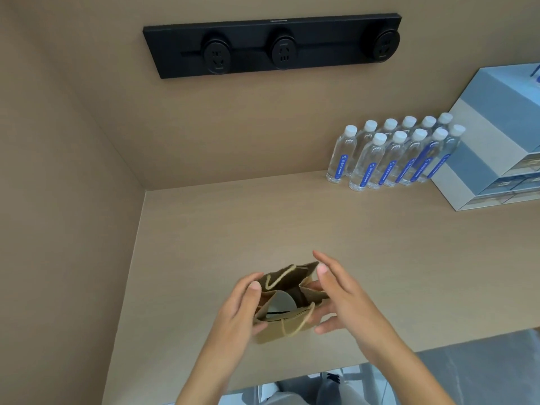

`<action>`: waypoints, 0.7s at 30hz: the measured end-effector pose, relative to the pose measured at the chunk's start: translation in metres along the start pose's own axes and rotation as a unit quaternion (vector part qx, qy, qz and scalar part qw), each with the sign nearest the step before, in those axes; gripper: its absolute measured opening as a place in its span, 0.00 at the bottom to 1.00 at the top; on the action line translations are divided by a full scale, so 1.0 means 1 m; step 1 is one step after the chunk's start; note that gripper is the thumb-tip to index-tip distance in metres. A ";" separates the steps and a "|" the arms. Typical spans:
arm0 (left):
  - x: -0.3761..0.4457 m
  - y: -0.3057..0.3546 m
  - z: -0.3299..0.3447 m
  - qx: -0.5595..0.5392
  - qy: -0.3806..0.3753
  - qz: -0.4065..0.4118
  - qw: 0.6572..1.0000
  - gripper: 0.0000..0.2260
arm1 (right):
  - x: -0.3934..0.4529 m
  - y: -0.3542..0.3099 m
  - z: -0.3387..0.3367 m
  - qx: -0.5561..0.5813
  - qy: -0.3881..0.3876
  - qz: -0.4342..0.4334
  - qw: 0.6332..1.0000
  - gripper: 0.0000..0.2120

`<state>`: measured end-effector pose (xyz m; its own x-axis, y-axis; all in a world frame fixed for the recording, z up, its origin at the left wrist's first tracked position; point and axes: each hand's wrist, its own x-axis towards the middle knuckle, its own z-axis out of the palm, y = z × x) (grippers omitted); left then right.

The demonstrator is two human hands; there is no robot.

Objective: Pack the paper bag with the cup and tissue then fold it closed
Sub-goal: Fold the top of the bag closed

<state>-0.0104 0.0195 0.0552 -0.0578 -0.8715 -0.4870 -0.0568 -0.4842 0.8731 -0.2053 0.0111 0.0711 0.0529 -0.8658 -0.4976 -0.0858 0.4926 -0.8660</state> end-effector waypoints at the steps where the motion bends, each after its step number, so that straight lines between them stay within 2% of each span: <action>1: 0.001 -0.001 0.001 -0.016 0.007 -0.003 1.000 0.14 | 0.002 0.000 0.002 0.018 0.003 0.014 1.000 0.21; 4: 0.005 -0.005 0.004 -0.058 0.037 -0.025 0.997 0.19 | 0.009 0.002 0.005 0.063 0.019 0.052 0.996 0.22; 6: 0.008 -0.006 0.008 -0.070 0.059 -0.036 0.995 0.16 | 0.015 0.004 0.005 0.083 0.037 0.059 0.994 0.19; 10: 0.011 -0.013 0.015 -0.044 0.108 -0.012 0.993 0.08 | 0.020 0.013 0.008 0.116 0.037 0.044 0.992 0.06; 11: 0.012 -0.016 0.016 -0.038 0.122 -0.006 0.992 0.06 | 0.020 0.017 0.009 0.114 0.038 0.045 0.992 0.05; 13: 0.016 -0.020 0.019 -0.034 0.143 -0.006 0.989 0.08 | 0.023 0.022 0.008 0.100 0.041 0.049 0.993 0.04; 18: 0.024 -0.024 0.023 0.021 0.132 0.027 0.991 0.24 | 0.026 0.028 -0.001 0.029 0.038 0.006 0.999 0.22; 21: 0.026 -0.032 0.019 0.051 0.105 0.033 0.993 0.25 | 0.027 0.037 0.000 -0.008 0.034 -0.006 0.999 0.26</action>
<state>-0.0288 0.0133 0.0144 0.1444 -0.9033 -0.4040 -0.1616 -0.4244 0.8909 -0.2072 0.0057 0.0252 -0.0129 -0.8759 -0.4823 -0.1012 0.4810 -0.8709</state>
